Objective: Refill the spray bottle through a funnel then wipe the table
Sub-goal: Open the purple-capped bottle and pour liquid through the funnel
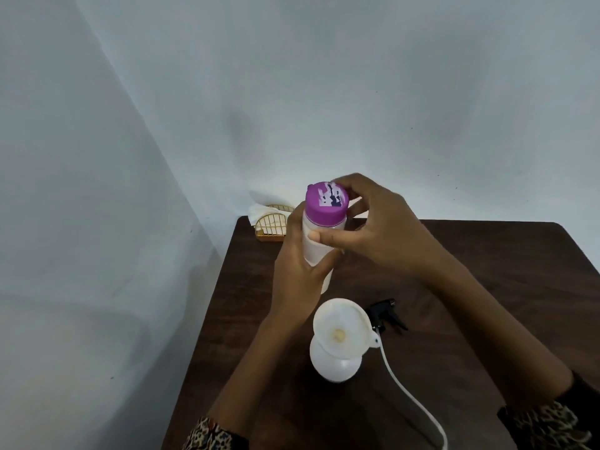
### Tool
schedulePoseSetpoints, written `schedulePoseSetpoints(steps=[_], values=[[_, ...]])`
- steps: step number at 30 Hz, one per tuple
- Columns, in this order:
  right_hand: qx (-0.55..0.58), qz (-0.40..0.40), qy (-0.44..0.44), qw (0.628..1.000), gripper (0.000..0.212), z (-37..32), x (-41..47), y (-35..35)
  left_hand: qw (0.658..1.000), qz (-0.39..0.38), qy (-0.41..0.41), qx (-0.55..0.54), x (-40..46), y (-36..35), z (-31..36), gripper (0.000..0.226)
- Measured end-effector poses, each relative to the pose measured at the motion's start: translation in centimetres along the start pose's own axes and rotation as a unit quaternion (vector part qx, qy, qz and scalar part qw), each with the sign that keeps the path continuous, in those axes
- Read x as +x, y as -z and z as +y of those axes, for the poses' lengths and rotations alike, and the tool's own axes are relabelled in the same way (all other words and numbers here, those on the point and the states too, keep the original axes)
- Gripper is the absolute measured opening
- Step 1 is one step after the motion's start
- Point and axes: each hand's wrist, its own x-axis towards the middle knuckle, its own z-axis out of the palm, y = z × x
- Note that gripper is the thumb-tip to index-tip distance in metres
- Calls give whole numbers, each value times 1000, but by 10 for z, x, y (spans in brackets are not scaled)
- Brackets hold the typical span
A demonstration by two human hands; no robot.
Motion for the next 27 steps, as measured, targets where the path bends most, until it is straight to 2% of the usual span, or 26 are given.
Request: schedulePoseSetpoints(steps=[2,4,6,9,12,14,16,18,20,22,24,27], values=[[-115,5,20,993,60,-16,-1,4,1000,-14,4,15,-8,4,7,59],[-263,6,49,963,59,-30,1,4,999,-26,7,25,-14,6,11,59],[-354,-26,80,931,54,-40,6,6,999,-32,-5,24,-16,8,11,58],[-352,-102,132,921,41,-49,11,14,999,-31,-21,21,-17,11,12,63],[-304,-205,181,913,23,-57,13,22,999,-31,-10,21,-18,13,20,63],[-258,-250,182,915,16,-63,12,29,999,-31,-10,17,-19,13,23,65],[-191,-247,146,939,24,-71,10,37,999,-32,-3,14,-20,13,23,69],[-171,-176,116,963,42,-73,11,40,999,-31,-2,14,-20,12,23,66],[-287,-107,69,950,62,-71,13,39,999,-28,-13,16,-19,11,25,65],[-384,-109,23,917,74,-68,15,36,999,-26,-15,15,-18,11,27,64],[-363,-158,21,918,68,-69,14,35,999,-27,-13,12,-19,11,28,63],[-329,-241,59,911,34,-80,10,42,999,-23,-14,21,-20,9,28,63]])
